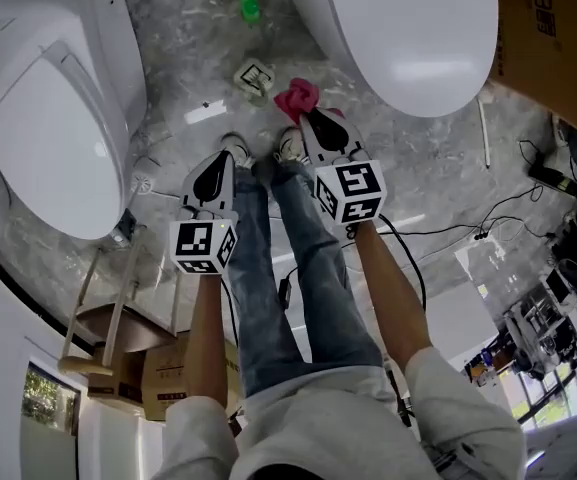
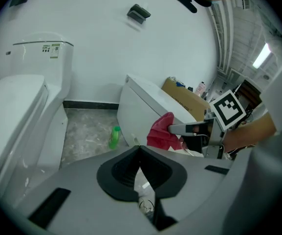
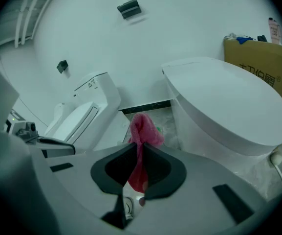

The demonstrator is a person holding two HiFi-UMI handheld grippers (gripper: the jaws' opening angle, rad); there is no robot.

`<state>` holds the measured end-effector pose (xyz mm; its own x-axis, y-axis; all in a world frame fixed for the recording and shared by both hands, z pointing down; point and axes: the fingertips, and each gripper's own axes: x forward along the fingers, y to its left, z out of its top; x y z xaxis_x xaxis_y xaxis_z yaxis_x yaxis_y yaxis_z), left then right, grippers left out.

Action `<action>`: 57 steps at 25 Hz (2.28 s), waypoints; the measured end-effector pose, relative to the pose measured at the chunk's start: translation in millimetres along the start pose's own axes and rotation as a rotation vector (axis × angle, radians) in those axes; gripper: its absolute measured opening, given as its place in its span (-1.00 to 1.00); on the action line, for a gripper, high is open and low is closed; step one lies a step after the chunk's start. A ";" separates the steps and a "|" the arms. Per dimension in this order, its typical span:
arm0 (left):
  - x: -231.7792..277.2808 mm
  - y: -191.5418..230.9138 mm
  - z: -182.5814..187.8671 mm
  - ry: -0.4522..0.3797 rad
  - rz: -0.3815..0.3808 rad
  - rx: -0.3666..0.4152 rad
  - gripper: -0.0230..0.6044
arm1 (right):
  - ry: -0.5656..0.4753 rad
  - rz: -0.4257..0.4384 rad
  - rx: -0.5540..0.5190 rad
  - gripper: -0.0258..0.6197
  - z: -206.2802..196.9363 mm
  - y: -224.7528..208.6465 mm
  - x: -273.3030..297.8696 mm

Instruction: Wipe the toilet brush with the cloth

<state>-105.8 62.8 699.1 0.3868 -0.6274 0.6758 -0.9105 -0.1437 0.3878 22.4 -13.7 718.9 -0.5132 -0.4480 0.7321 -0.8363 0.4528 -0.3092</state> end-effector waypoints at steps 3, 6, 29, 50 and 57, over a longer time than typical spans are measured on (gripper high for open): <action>7.8 2.1 -1.9 -0.005 -0.005 -0.008 -0.86 | -0.025 0.018 -0.012 -0.73 9.1 4.8 17.1; 12.5 4.0 0.5 -0.009 -0.006 -0.010 -0.86 | -0.037 0.035 -0.020 -0.73 14.8 11.4 28.3; 34.9 25.5 -5.0 -0.007 -0.004 -0.042 -0.86 | 0.227 0.000 0.012 -0.73 -92.8 -22.1 114.4; 38.0 40.2 -0.3 -0.030 0.028 -0.071 -0.86 | 0.092 -0.001 -0.020 -0.73 -55.4 -23.4 81.8; 37.4 34.7 6.9 -0.047 0.018 -0.073 -0.86 | -0.045 0.018 -0.034 -0.73 -17.8 2.5 23.2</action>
<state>-124.0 29.0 733.6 0.3615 -0.6646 0.6539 -0.9037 -0.0771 0.4212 11.9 -9.2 745.9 -0.5371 -0.4736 0.6980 -0.8201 0.4869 -0.3007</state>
